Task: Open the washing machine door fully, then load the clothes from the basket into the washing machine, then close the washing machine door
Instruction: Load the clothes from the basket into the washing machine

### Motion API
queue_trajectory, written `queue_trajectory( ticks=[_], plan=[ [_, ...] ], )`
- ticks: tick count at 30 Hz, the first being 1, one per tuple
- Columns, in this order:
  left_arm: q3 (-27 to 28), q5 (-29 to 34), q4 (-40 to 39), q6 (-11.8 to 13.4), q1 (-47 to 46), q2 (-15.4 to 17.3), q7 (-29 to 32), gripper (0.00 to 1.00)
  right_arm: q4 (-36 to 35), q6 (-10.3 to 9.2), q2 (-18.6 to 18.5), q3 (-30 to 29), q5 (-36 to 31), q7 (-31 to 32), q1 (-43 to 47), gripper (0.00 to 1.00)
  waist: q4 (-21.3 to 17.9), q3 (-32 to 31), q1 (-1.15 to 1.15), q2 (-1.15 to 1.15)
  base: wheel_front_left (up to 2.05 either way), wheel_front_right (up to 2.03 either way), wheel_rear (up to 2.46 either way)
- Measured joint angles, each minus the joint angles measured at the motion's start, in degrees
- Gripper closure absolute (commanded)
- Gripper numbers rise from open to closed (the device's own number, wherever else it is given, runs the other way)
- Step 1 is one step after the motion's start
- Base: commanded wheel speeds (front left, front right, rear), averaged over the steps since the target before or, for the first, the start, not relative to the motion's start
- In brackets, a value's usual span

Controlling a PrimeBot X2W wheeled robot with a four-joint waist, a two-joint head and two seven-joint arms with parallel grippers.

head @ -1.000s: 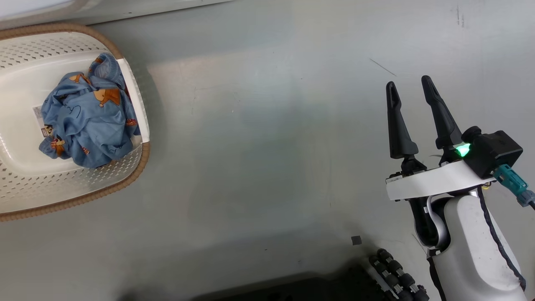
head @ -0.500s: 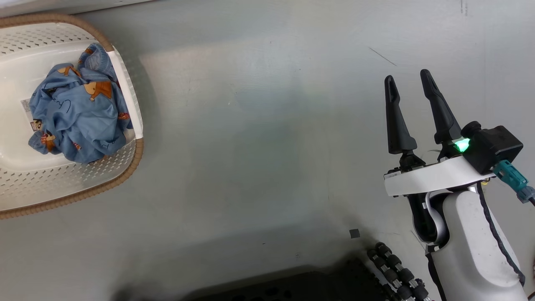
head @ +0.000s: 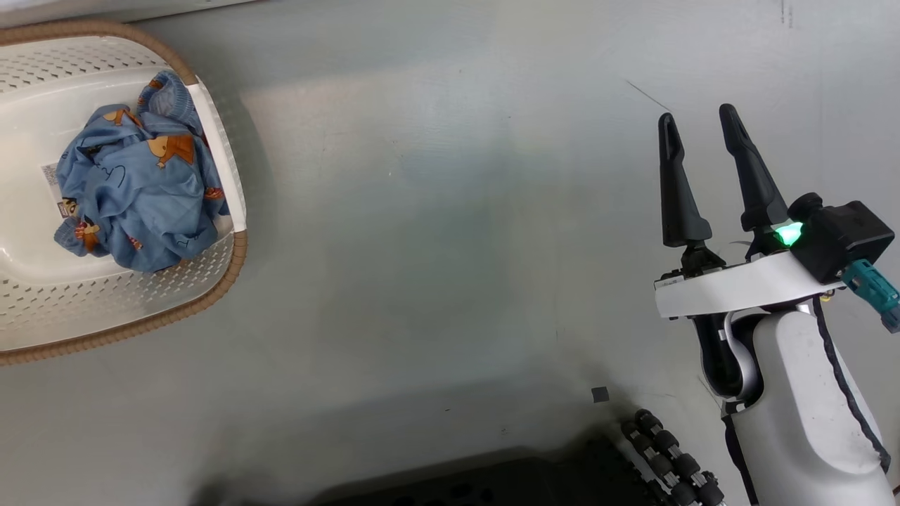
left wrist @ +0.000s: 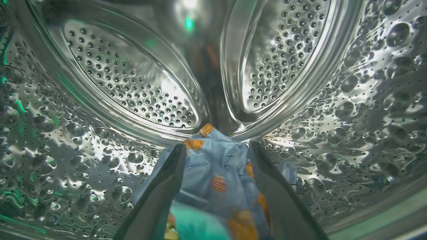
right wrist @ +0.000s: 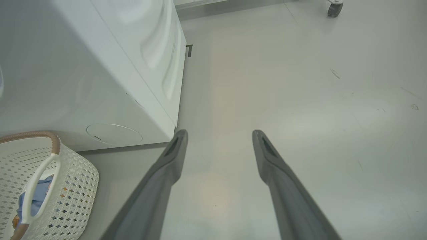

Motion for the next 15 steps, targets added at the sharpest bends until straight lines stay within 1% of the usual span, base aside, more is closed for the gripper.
queue_trajectory(
  ticks=[4,15],
  plan=[
    [-0.2,-0.1,1.4,0.0,0.1,-1.2,-1.0,0.0,0.1,0.0,0.0,-0.4,-0.1,0.0,-0.1,0.0,0.6,-0.7,0.0,0.0,0.0,0.0,0.0],
    [-0.1,-1.0,4.4,-0.2,0.7,-1.6,-2.5,0.0,0.9,0.0,0.0,-1.1,-0.5,0.0,-0.1,0.0,2.1,-3.5,0.0,0.0,0.0,0.0,0.0]
  ],
)
